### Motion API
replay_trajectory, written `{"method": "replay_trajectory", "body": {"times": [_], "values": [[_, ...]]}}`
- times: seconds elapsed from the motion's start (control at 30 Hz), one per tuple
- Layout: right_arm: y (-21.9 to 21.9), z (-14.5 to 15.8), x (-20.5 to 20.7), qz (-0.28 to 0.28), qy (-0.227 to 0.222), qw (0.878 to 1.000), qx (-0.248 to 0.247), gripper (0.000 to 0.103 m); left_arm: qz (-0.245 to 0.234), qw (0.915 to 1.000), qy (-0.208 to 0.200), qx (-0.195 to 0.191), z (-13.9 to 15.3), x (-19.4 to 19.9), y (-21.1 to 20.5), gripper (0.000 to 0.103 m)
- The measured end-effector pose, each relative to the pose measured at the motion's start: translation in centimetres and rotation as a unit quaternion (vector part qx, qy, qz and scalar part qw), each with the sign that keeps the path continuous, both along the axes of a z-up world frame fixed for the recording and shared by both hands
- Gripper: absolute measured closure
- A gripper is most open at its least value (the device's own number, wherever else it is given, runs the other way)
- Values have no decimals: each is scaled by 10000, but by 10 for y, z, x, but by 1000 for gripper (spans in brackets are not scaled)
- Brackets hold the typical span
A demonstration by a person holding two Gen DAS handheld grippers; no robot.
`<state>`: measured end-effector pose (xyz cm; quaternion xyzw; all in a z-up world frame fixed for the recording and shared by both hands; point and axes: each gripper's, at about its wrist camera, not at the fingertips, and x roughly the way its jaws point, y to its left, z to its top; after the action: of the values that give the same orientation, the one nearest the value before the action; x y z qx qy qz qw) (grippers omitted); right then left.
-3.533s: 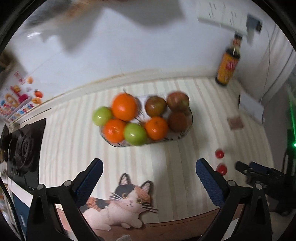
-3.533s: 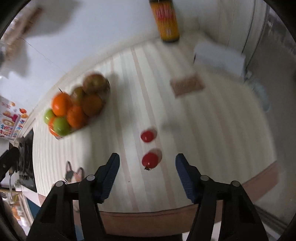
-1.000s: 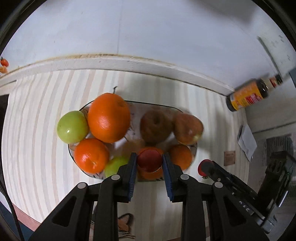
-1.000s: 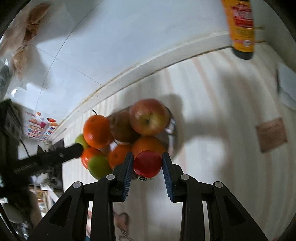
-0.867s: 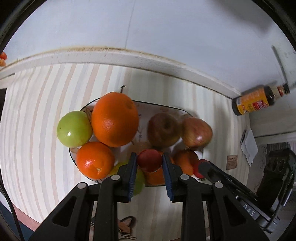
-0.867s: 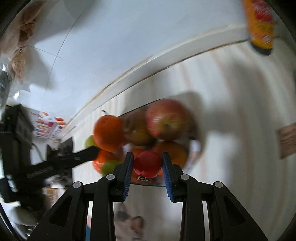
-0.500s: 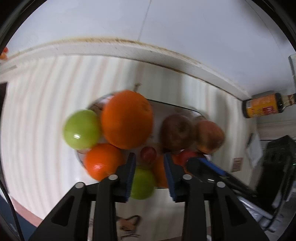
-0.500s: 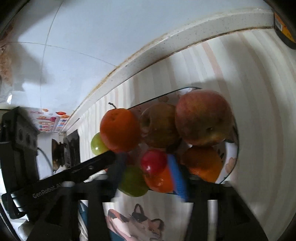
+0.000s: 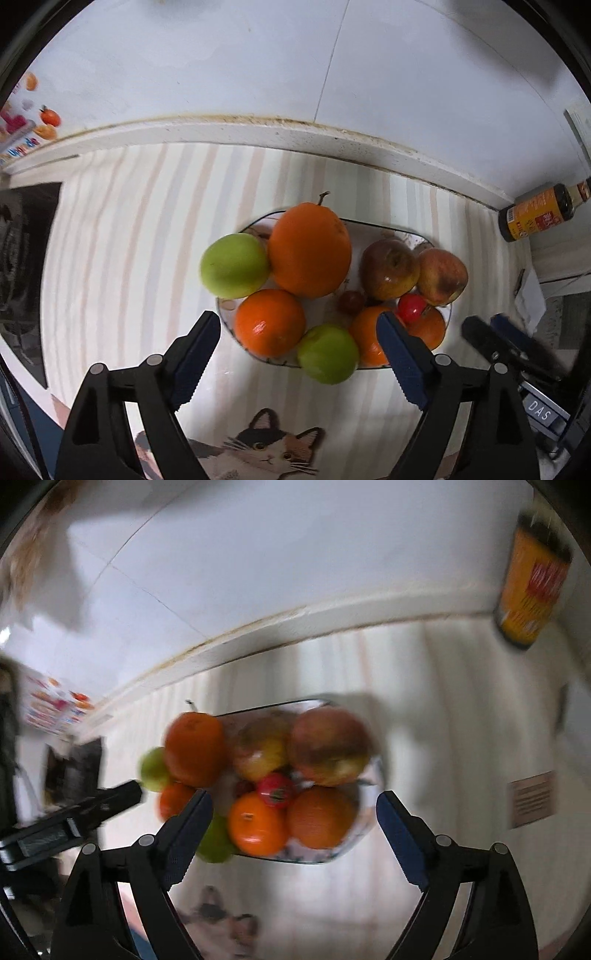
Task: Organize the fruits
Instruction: 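Lift both open tools away from the plate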
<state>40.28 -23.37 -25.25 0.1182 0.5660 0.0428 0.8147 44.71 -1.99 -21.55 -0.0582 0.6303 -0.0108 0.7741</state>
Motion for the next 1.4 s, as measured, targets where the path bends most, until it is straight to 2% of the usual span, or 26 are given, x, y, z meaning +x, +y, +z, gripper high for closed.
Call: {"method": "replay_trajectory", "body": {"times": [0.1, 0.17, 0.37, 0.53, 0.67, 1.0, 1.17, 1.4], "values": [[10, 13, -12, 173, -199, 9970, -734, 7, -43, 9996, -176, 210, 8, -16, -3, 17], [14, 21, -21, 250, -295, 9947, -954, 7, -68, 9993, -248, 288, 11, -29, -5, 16], [11, 46, -47, 257, -442, 9944, -925, 6, 11, 9987, -373, 333, 25, -62, -7, 16], [11, 80, -92, 242, -718, 9928, -927, 6, 115, 9961, -806, 346, 55, -95, -3, 16], [11, 108, -134, 157, -1010, 9900, -968, 6, 78, 9895, -1341, 534, 94, -134, 2, 16], [34, 188, -259, -49, -1800, 9777, -1076, 6, -282, 9723, -2267, 495, 168, -239, 20, 16], [51, 221, -320, -190, -2157, 9698, -1126, 6, -429, 9645, -2574, 399, 192, -286, 27, 16], [64, 245, -377, -289, -2414, 9635, -1123, 3, -564, 9521, -2961, 509, 213, -334, 26, 16]]}}
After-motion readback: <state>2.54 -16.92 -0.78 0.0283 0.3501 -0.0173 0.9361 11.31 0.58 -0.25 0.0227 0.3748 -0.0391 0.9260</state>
